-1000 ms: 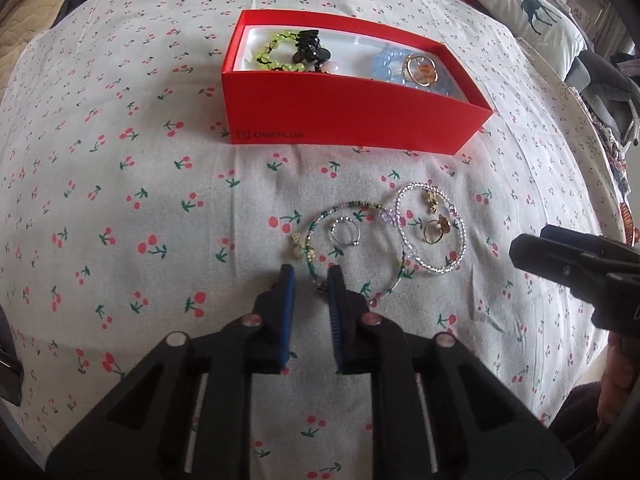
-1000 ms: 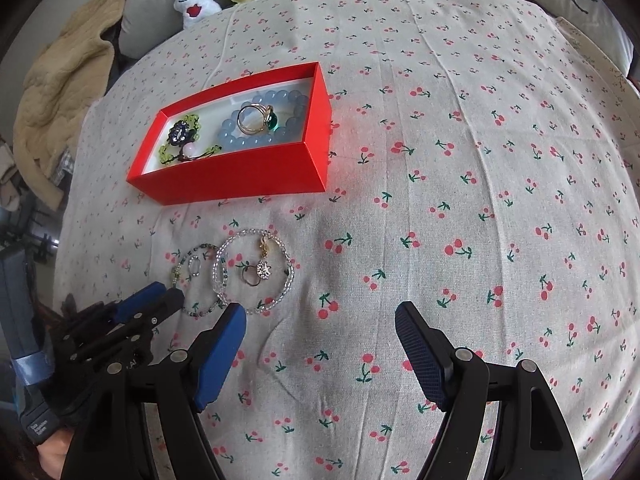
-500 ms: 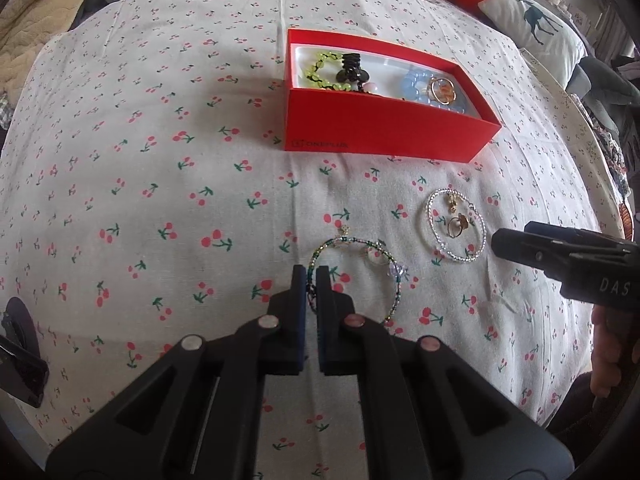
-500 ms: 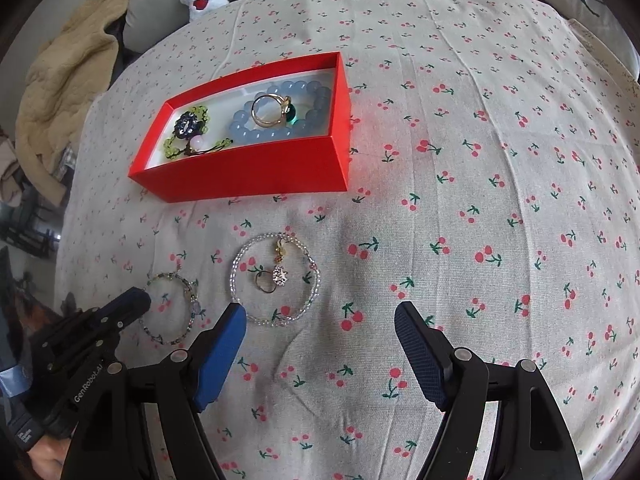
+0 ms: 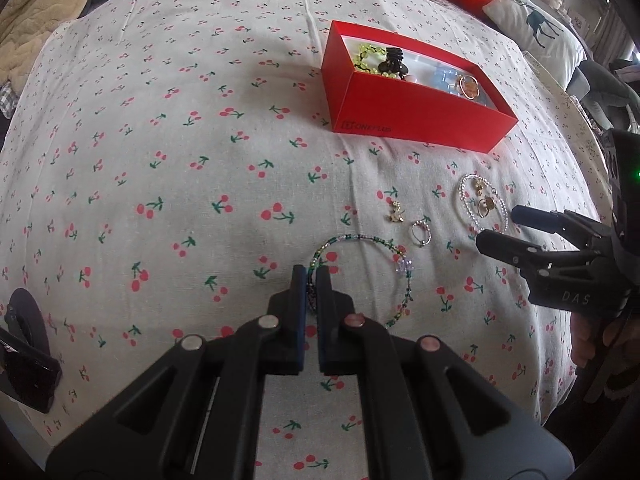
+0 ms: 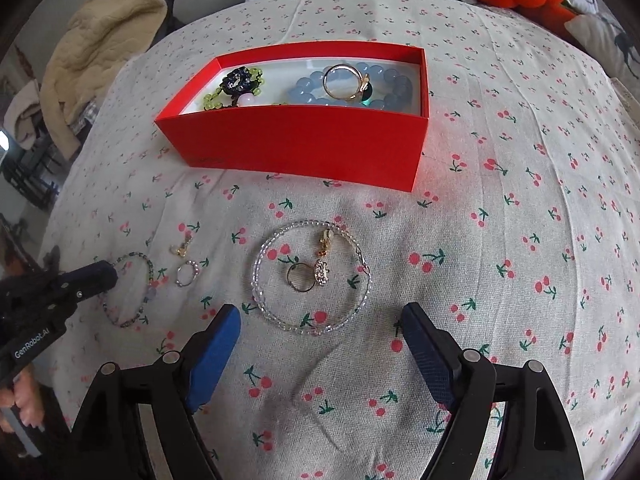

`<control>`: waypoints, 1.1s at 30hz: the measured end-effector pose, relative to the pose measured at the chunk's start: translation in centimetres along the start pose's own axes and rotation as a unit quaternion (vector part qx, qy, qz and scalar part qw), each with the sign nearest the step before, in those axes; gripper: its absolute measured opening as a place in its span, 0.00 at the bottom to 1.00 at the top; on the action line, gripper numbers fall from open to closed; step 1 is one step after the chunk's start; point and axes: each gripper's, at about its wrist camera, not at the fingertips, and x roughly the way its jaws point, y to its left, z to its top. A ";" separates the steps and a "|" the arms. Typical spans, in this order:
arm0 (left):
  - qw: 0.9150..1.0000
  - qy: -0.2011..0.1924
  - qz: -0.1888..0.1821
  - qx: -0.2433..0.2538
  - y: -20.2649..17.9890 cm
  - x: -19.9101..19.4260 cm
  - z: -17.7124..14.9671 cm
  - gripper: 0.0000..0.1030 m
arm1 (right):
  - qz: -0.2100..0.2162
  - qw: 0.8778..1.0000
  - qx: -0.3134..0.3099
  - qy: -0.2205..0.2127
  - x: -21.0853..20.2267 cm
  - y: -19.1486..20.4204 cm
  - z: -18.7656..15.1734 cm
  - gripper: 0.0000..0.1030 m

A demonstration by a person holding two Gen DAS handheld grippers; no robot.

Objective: Organize jewelry
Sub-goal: 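Grasp the thin beaded bracelet with the left gripper, then grasp the silver crystal bracelet with the right gripper while the left holds its bracelet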

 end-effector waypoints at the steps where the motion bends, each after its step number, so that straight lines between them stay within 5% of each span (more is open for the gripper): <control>1: 1.000 0.001 0.000 0.001 0.0 0.1 0.0 0.05 | -0.004 1.000 -0.007 -0.004 0.1 0.2 0.0 0.81; 8: 1.000 0.001 0.003 0.013 -0.4 0.5 0.2 0.05 | -0.029 0.998 -0.046 -0.026 1.5 1.8 0.6 0.80; 18: 1.000 0.000 0.002 0.016 -0.7 0.5 0.6 0.05 | -0.015 0.998 -0.045 -0.035 0.9 1.1 0.9 0.57; 33: 0.999 -0.041 -0.019 0.014 -2.0 -2.6 2.3 0.04 | -0.004 0.998 -0.028 -0.054 -2.3 0.0 1.3 0.56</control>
